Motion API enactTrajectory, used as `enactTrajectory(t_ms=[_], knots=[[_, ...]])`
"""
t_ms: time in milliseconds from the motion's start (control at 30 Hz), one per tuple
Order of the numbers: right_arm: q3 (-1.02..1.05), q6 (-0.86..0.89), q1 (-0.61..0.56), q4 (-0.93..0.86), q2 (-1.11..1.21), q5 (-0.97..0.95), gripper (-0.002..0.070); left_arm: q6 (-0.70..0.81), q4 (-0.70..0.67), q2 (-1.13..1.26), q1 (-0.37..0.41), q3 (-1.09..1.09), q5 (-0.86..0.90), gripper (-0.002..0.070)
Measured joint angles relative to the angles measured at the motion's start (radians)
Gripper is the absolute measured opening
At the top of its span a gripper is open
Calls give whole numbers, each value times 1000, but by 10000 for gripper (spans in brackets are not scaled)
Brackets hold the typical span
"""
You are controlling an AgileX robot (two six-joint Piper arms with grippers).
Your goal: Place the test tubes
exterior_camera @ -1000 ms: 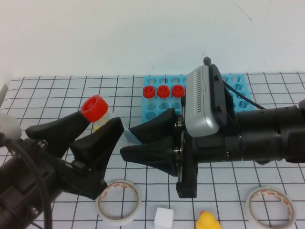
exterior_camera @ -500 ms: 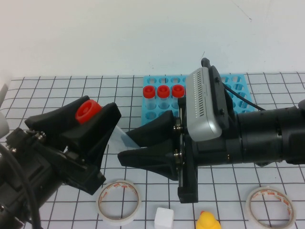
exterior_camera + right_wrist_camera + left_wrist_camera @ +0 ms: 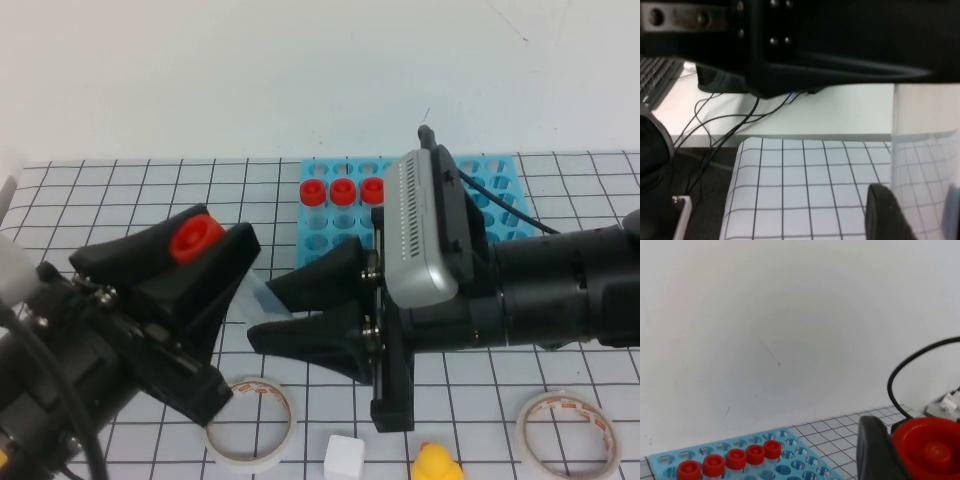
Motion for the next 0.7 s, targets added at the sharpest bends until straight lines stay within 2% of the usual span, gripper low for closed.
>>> enactTrajectory(t_ms=[67, 100, 133, 200, 300, 333, 400, 467, 533, 600, 700], knots=[[0, 37, 0, -37, 0, -14, 313, 0, 21, 2, 0, 0, 5, 263], [0, 66, 0, -79, 0, -26, 373, 0, 34, 2, 0, 0, 5, 263], [0, 101, 0, -139, -4, -37, 433, 2, 46, 2, 0, 0, 5, 263], [-8, 204, 0, -286, -21, -51, 508, 15, 71, 2, 0, 0, 5, 263], [-15, 411, 0, -573, -70, -45, 523, 44, 100, 2, 0, 0, 20, 263], [-15, 488, 0, -682, -92, -27, 503, 55, 104, 2, 0, 0, 34, 263], [-17, 626, 0, -891, -136, 27, 417, 76, 109, 2, 0, -10, 105, 263], [-19, 774, 0, -1051, -175, 105, 295, 92, 114, 7, 0, -35, 191, 263], [-19, 893, 0, -1184, -215, 200, 141, 114, 116, 17, 0, -63, 268, 263], [-17, 982, 0, -1260, -252, 273, 68, 154, 118, 36, 0, -95, 303, 263], [6, 1071, 0, -1314, -328, 288, 24, 210, 120, 80, 0, -143, 313, 263]])
